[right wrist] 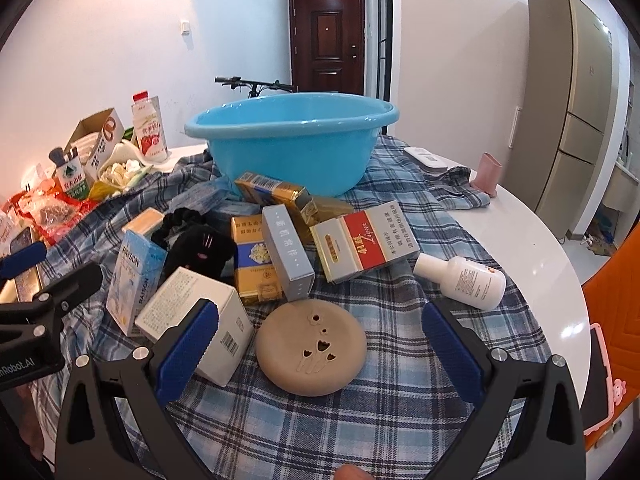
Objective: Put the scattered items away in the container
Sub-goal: 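Reach the right gripper to the beige round vented disc and grasp it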
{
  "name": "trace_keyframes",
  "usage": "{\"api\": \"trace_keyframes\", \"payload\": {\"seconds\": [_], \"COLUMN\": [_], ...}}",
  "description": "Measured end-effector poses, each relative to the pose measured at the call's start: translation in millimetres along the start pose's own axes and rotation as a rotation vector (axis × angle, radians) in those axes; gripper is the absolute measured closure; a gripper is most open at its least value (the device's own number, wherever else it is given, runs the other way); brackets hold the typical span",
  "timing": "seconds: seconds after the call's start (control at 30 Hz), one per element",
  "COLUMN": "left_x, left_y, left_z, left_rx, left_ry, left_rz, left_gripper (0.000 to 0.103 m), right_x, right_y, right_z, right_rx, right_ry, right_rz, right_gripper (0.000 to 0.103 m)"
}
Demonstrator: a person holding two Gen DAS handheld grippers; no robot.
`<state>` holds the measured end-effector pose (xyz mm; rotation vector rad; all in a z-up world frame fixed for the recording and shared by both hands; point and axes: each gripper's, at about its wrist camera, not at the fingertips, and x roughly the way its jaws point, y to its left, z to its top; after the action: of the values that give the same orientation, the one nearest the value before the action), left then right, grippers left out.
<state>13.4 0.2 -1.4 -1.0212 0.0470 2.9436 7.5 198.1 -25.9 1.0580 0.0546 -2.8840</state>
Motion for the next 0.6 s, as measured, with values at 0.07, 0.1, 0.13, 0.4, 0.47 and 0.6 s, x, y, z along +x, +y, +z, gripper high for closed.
{"api": "trace_keyframes", "payload": {"seconds": [0.07,0.1,0.13,0.4,0.47,0.6], "left_x": [0,0,0,6,7,10], "left_y": [0,1,1,-1,-2,-2], "left_z": [0,-1,-1,-5,-6,-7], "left_rx": [0.002,0.002,0.001,-0.003,0.002,0.002], "left_ry": [-0.003,-0.004,-0.005,0.018,0.02,0.028], "left_rz": [0.004,0.007,0.009,-0.006,-0.005,-0.001], "left_gripper": [0.0,0.0,0.0,0.0,0.0,0.0], "right_x": [4,8,11,34,40,55], "right_y": [1,1,1,-3,-2,0], "right_z": [-3,-6,-8,-19,-19,-21], "right_rx": [-0.02,-0.033,-0.044,-0.046,-0.057,-0.064], "right_ry": [0.016,0.029,0.045,0.137,0.156,0.21], "right_rz": [-0.014,-0.023,-0.031,-0.005,-0.009,-0.001], "right_gripper": [0.0,0.0,0.0,0.0,0.0,0.0]}}
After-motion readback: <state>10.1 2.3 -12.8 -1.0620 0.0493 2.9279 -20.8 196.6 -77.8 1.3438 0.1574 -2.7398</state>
